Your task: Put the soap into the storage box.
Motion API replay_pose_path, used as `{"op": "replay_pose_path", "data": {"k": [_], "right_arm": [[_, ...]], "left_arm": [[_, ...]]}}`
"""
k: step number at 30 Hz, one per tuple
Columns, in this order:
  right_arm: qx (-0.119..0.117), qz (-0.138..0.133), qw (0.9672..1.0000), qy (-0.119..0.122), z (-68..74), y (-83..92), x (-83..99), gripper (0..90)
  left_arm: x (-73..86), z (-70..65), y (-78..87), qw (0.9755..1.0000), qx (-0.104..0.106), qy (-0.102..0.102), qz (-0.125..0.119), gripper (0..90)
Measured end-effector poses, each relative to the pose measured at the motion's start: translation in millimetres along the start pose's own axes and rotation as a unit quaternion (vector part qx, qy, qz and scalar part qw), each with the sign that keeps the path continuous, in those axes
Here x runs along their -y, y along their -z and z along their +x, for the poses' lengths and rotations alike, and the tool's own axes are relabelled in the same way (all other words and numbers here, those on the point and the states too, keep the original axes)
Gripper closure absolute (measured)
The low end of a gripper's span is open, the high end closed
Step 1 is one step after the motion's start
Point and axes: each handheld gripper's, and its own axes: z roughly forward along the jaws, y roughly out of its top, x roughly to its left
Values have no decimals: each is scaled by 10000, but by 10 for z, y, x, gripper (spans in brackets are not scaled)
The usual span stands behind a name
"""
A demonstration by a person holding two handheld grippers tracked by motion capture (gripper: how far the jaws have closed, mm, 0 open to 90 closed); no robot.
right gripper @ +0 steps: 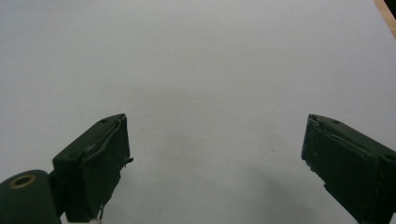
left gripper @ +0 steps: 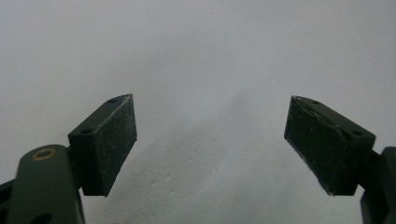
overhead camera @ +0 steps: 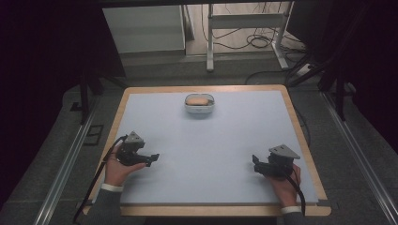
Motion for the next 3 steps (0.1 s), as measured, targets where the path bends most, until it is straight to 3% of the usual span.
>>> {"op": "replay_pose_path", "data": {"k": [3], "right_arm": [[-34,-38,10000,-25,-13,5,2,76]], "left_arm": [[-1,1,5,10000,-3,21,-35,173]]}}
